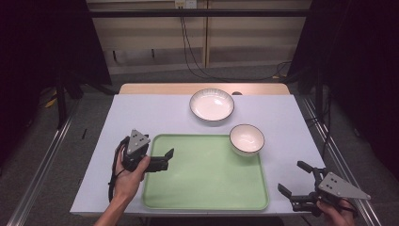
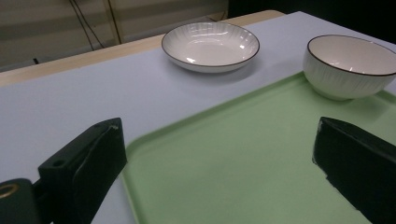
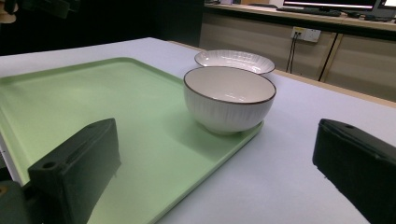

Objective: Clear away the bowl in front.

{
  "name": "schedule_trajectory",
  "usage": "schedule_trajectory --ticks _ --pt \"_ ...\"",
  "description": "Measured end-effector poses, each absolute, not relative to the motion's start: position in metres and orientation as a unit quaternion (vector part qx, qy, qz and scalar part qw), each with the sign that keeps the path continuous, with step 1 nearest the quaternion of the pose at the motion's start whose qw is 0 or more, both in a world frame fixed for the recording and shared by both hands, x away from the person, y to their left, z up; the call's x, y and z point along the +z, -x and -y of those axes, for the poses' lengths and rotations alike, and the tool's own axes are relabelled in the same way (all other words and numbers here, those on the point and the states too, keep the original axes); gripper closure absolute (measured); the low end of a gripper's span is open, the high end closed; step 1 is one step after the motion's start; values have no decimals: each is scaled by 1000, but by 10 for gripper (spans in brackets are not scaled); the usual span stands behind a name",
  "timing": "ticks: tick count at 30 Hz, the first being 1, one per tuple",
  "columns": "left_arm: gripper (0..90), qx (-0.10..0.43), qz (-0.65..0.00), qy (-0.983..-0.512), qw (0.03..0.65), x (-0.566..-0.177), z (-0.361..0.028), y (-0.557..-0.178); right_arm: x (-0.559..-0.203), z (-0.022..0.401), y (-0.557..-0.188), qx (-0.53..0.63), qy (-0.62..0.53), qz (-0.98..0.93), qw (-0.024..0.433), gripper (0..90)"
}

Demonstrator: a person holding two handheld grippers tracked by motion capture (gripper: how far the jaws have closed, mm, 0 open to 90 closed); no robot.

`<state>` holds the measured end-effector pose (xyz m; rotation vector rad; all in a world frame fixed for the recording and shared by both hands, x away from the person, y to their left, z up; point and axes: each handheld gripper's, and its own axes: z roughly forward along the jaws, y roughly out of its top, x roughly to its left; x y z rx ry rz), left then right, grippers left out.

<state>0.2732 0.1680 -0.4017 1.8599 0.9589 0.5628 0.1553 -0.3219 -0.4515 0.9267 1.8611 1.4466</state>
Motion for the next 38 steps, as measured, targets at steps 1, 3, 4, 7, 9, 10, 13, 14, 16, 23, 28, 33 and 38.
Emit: schedule_trajectory --ticks 1,3,4,7,9,10,13,14,16,23,28,33,38 --pt "26 230 -392 -760 465 -403 -171 -270 -451 322 -155 545 -350 -701 299 5" --pt "25 229 -402 -754 467 -407 -176 -264 -452 323 -155 545 -351 -701 297 5" --pt "22 230 -405 -752 467 -409 -178 -262 -452 323 -156 544 -349 -703 297 5" --pt "13 224 -420 -742 472 -413 -183 -256 -452 322 -157 544 -348 -703 299 5" --pt "18 223 -417 -745 471 -416 -184 -253 -452 321 -156 543 -356 -700 297 5" --pt "18 229 -413 -751 462 -417 -186 -250 -452 322 -157 541 -350 -703 300 5" --pt "19 224 -428 -742 464 -420 -192 -244 -452 322 -155 541 -352 -702 302 5" --pt "19 228 -430 -742 461 -421 -195 -241 -452 323 -155 540 -353 -702 301 5" --pt "25 235 -445 -733 458 -421 -203 -235 -452 324 -156 540 -351 -702 303 5" --pt "23 258 -451 -717 465 -426 -222 -211 -451 323 -155 541 -354 -702 300 5" --pt "20 253 -458 -704 480 -429 -230 -206 -451 322 -156 539 -351 -703 304 5" --pt "16 254 -466 -688 495 -424 -230 -202 -452 322 -157 537 -351 -707 298 5" --pt "15 240 -460 -696 497 -426 -228 -204 -451 323 -159 534 -352 -707 303 5"
